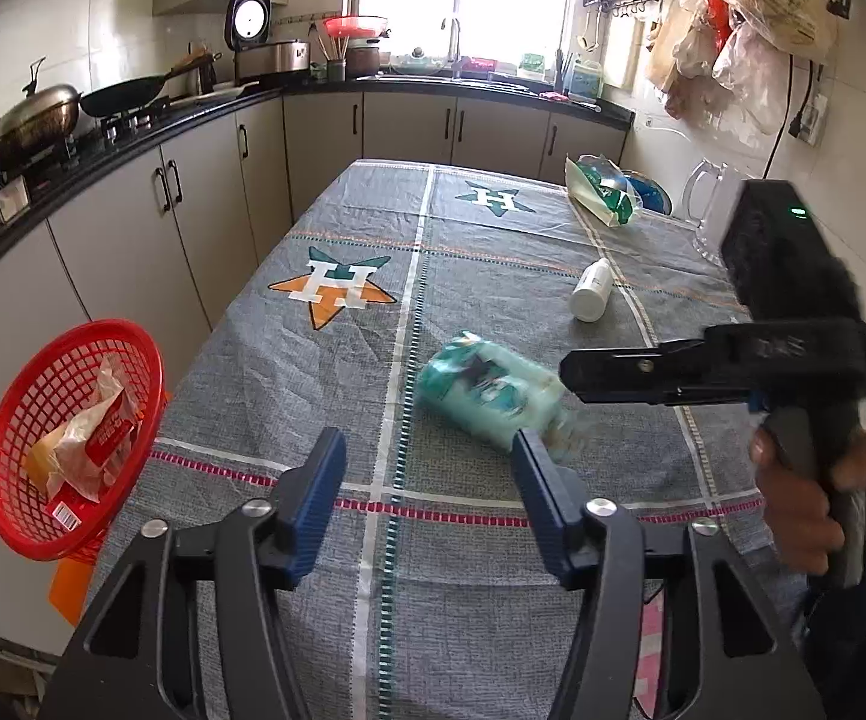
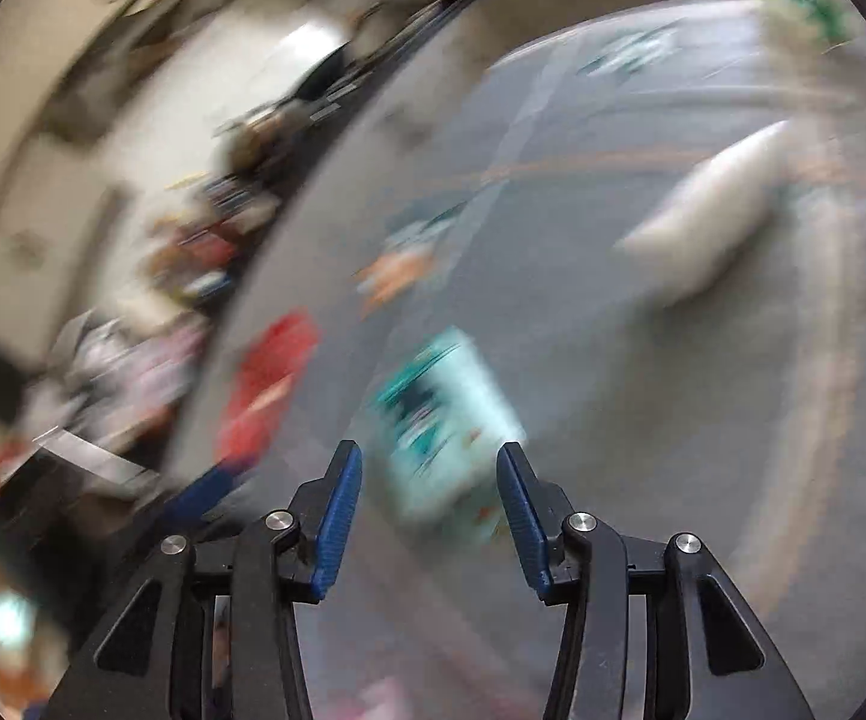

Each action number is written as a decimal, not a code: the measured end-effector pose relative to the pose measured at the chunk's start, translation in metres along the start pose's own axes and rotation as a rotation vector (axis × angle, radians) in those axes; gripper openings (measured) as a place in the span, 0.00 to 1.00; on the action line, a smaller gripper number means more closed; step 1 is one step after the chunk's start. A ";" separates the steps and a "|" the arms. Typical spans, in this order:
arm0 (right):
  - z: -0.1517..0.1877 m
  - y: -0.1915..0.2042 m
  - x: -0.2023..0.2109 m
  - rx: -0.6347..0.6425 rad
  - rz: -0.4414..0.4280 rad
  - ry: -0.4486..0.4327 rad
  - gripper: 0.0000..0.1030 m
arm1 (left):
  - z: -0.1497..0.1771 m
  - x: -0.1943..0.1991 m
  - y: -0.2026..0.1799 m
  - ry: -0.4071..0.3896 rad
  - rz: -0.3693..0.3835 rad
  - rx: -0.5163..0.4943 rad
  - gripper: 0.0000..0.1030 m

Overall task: Collect trash
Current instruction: 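Move both tools back to the table toward the green snack bag, then grasp the green snack bag with the left tool while the right tool grasps the white spray bottle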

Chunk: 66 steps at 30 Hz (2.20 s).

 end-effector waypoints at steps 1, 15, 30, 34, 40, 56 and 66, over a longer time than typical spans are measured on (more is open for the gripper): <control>-0.001 0.002 0.003 0.010 0.018 -0.022 0.50 | -0.001 -0.001 0.001 0.007 0.005 0.007 0.61; -0.021 -0.028 0.086 -0.081 0.214 -0.333 0.53 | -0.015 -0.082 -0.005 0.305 0.020 0.420 0.64; -0.026 -0.041 0.119 -0.177 0.221 -0.429 0.55 | -0.039 -0.128 -0.045 0.254 -0.190 0.044 0.54; -0.026 -0.051 0.114 -0.195 0.259 -0.414 0.55 | -0.033 -0.121 -0.039 0.193 -0.097 -0.053 0.45; -0.030 -0.062 0.093 -0.208 0.342 -0.363 0.55 | -0.033 -0.117 -0.021 0.107 0.006 0.006 0.33; -0.088 -0.066 0.029 -0.247 0.690 -0.198 0.49 | -0.037 -0.093 -0.002 0.003 -0.020 0.074 0.28; -0.062 -0.063 0.026 -0.173 0.676 -0.144 0.32 | -0.036 -0.096 -0.001 0.008 -0.016 0.083 0.28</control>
Point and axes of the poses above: each gripper's, at about its wrist camera, not at the fingertips, and x roughly against the way its jaws point, y to its left, z to its underside, the point moved 6 cm from there along -x, roughly the way its jaws point, and after that the axes turned 1 degree about y, right-handed, at the moved point
